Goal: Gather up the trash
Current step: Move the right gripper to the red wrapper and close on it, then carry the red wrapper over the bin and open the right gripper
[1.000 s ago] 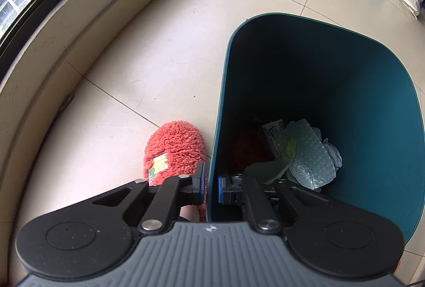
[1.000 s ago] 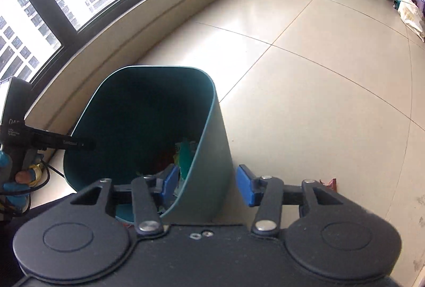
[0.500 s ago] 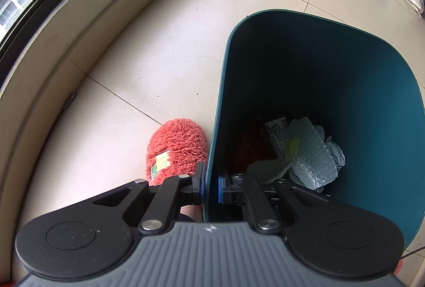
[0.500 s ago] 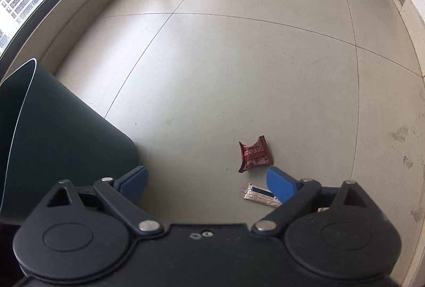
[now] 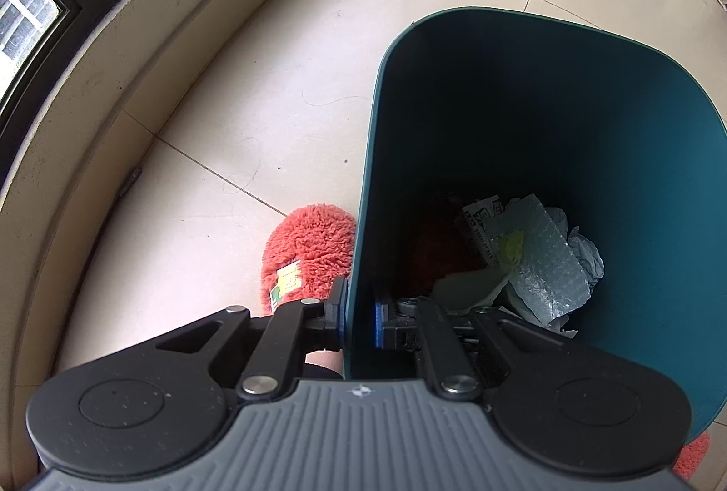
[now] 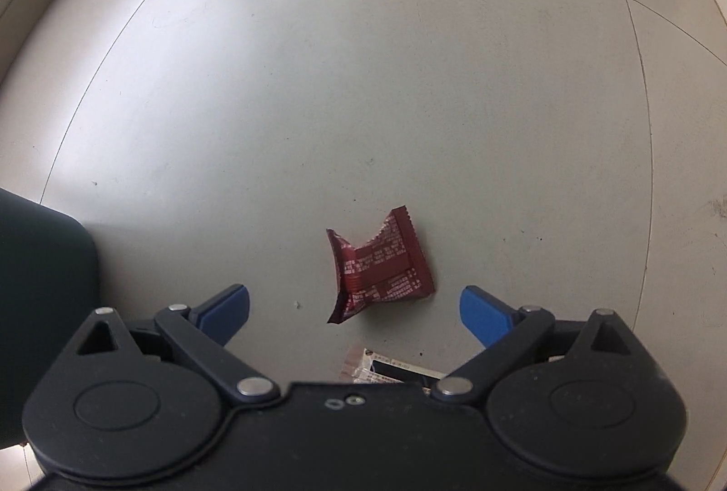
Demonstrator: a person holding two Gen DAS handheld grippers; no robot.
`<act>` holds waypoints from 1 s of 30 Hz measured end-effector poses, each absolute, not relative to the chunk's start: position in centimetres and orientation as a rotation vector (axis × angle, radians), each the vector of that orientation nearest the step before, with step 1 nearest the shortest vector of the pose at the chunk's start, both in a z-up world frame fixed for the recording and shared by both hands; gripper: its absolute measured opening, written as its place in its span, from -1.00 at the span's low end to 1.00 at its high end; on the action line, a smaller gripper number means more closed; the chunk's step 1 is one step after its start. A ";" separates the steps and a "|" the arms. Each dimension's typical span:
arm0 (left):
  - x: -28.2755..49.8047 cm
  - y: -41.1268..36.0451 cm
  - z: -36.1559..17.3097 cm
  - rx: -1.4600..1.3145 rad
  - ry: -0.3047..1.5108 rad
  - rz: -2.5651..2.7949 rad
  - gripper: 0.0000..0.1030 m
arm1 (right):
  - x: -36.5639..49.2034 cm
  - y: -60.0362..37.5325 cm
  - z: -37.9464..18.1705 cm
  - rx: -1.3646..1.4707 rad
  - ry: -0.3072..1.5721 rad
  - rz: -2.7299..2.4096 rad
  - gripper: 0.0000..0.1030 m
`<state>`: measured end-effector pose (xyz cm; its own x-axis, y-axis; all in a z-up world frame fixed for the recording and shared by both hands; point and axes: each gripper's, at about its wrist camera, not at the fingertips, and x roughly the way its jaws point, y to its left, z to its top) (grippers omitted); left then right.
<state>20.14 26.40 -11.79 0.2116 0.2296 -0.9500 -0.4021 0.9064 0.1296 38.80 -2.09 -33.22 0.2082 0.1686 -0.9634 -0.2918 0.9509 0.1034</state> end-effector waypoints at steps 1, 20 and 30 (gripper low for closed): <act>20.2 26.4 -11.8 -0.155 1.287 0.445 -0.81 | 39.0 -2.0 -33.6 -0.122 1.325 0.317 0.90; 20.4 26.2 -12.2 -0.154 1.285 0.452 -0.79 | 36.9 -1.2 -33.4 -0.223 1.320 0.246 -0.59; 19.8 26.8 -12.2 -0.180 1.285 0.427 -0.79 | 32.1 -3.5 -26.3 -0.109 1.284 0.296 -0.64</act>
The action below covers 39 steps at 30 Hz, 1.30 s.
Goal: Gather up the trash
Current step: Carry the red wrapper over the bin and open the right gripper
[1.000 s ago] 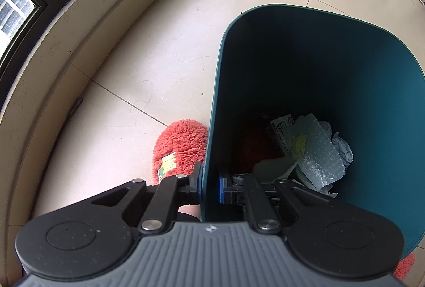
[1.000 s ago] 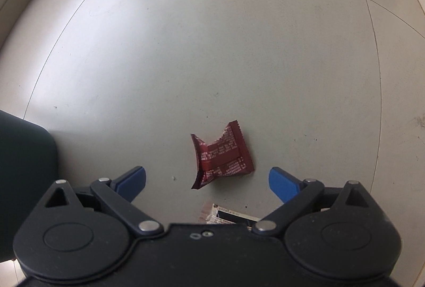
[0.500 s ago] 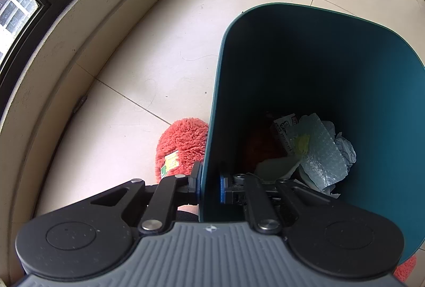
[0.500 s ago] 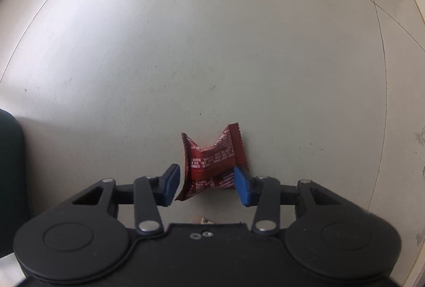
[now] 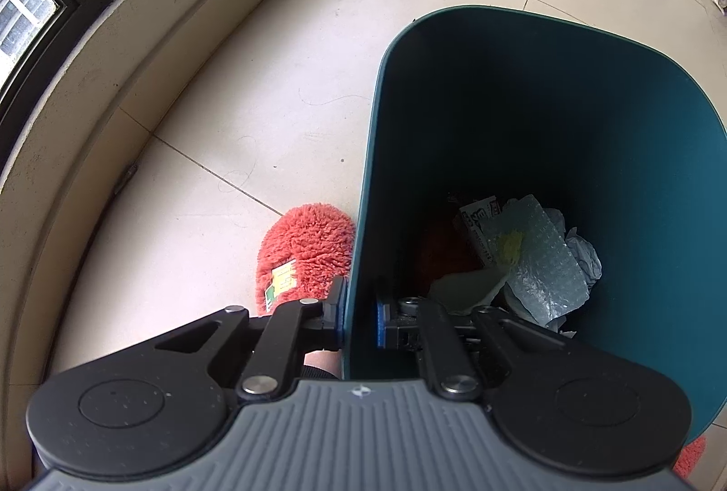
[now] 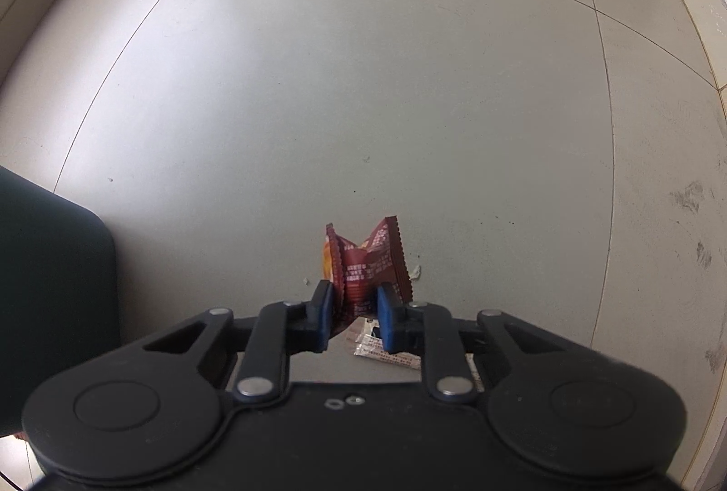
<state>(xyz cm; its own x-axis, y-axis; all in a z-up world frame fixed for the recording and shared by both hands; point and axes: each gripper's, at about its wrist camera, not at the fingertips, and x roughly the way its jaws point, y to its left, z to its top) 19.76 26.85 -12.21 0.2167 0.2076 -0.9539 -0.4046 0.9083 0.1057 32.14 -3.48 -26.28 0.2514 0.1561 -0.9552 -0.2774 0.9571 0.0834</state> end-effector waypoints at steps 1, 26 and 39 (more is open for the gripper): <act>19.8 27.0 -12.4 -0.184 1.293 0.423 -0.79 | 31.5 -3.5 -25.3 -0.108 1.277 0.312 -0.64; 18.8 27.8 -9.7 -0.255 1.202 0.396 -0.82 | 20.2 10.5 -5.1 -0.231 0.995 0.809 -0.64; 18.6 28.5 -9.6 -0.288 1.196 0.377 -0.82 | 20.5 19.9 -11.5 -0.433 1.102 0.740 -0.64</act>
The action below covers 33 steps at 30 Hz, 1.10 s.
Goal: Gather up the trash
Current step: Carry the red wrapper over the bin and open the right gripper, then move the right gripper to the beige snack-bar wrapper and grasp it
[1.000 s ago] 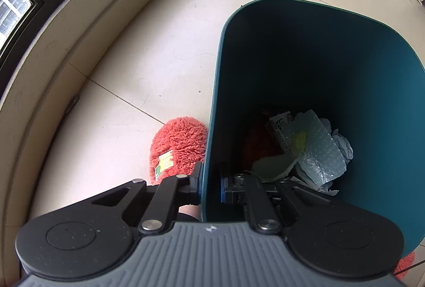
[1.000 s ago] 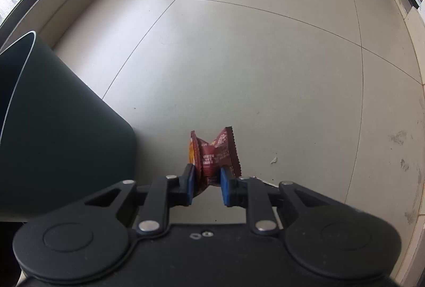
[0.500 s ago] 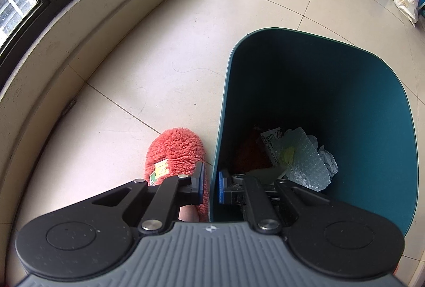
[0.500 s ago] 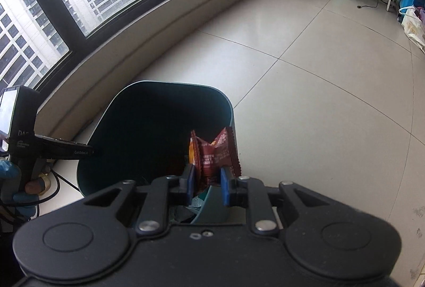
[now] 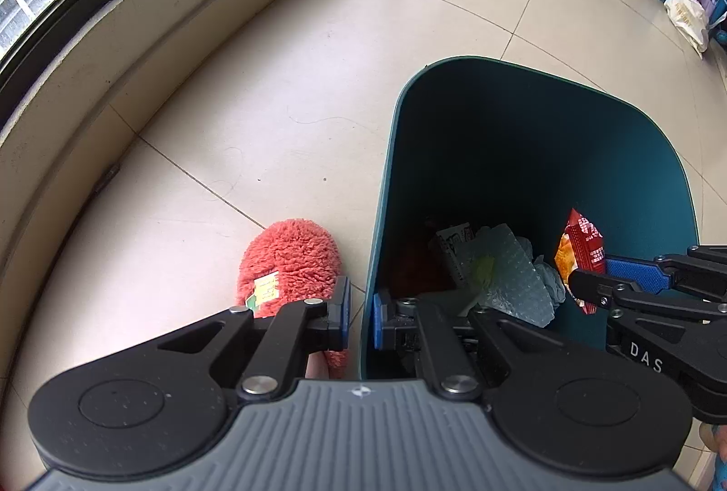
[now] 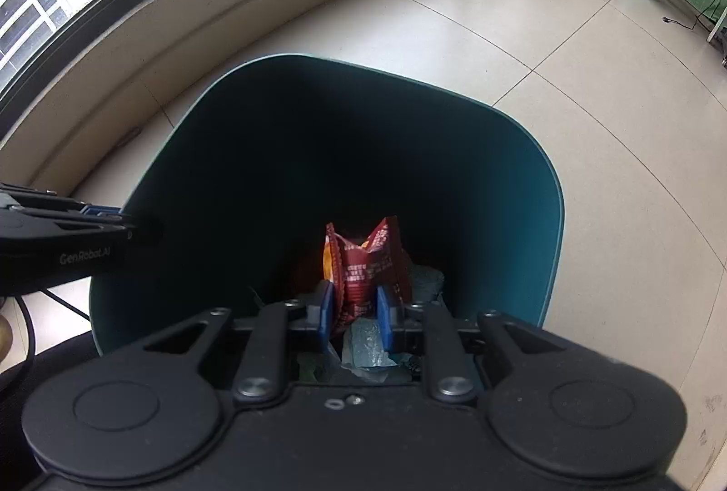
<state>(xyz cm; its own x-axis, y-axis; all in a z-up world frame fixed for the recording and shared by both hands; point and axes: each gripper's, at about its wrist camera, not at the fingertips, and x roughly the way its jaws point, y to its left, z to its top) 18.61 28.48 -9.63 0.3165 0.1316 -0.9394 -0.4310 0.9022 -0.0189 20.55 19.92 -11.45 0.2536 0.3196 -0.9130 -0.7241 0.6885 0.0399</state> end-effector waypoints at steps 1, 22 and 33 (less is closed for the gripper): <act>18.6 28.5 -9.6 -0.288 1.195 0.376 -0.82 | 20.8 20.2 -12.1 -0.437 1.116 0.725 -0.64; 18.8 28.0 -9.8 -0.267 1.200 0.389 -0.82 | 19.3 17.0 -9.6 -0.377 1.118 0.840 0.04; 18.8 27.7 -9.8 -0.258 1.202 0.398 -0.82 | 21.2 7.5 -5.7 -0.239 1.066 0.742 0.35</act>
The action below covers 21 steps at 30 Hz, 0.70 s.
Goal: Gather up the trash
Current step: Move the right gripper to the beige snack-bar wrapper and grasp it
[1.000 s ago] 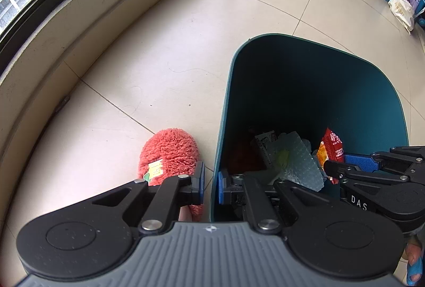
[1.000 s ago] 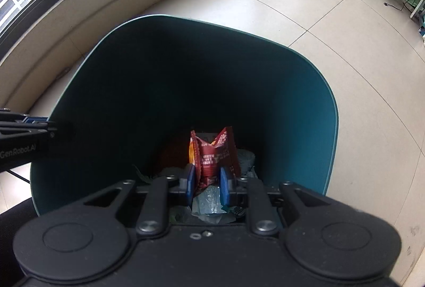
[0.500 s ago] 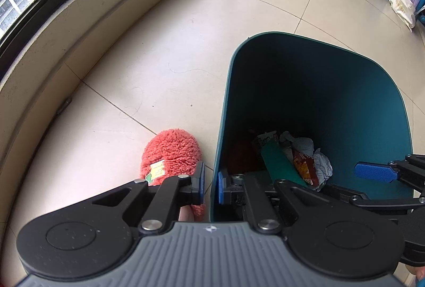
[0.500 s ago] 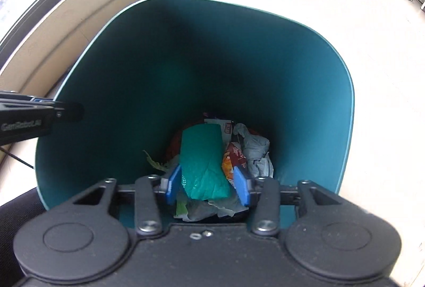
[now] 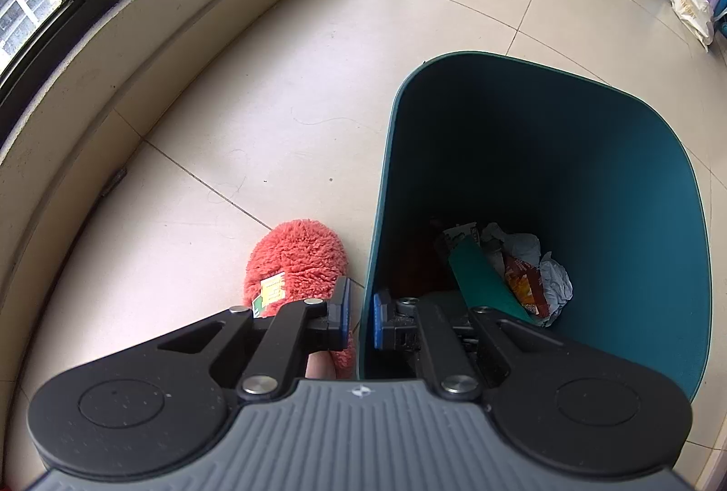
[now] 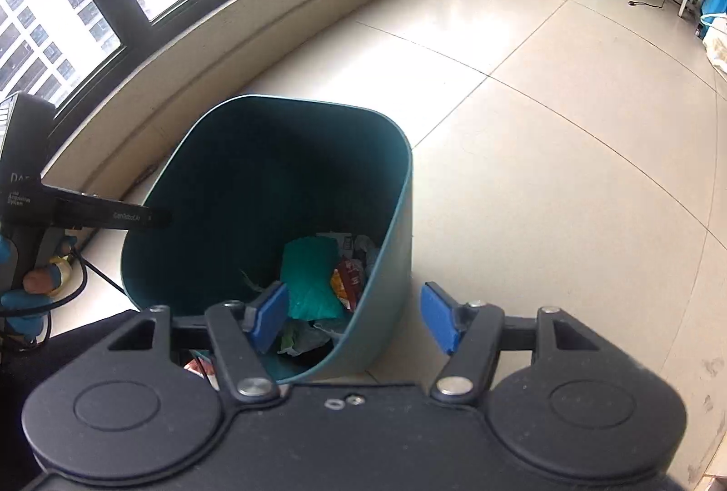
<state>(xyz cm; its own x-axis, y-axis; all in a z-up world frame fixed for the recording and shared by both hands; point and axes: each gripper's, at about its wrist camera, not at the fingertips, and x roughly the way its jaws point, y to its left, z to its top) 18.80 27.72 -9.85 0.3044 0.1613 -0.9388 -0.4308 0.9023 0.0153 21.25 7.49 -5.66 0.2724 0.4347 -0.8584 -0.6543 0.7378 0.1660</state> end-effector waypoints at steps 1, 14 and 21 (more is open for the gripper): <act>18.8 27.7 -9.9 -0.257 1.201 0.397 -0.82 | 21.8 6.4 -6.2 -0.223 1.078 0.712 0.44; 18.8 27.7 -9.7 -0.257 1.202 0.417 -0.82 | 28.8 -4.8 -18.2 0.009 1.273 0.253 0.93; 18.9 28.0 -9.7 -0.278 1.209 0.417 -0.82 | 32.3 -9.7 -27.0 0.328 1.456 -0.016 0.94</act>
<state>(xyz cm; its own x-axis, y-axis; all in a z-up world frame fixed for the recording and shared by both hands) 18.86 27.96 -9.66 0.2924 0.1622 -0.9424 -0.4529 0.8915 0.0129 32.33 -9.72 -27.01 0.1222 0.1869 -0.9747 0.2081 0.9555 0.2093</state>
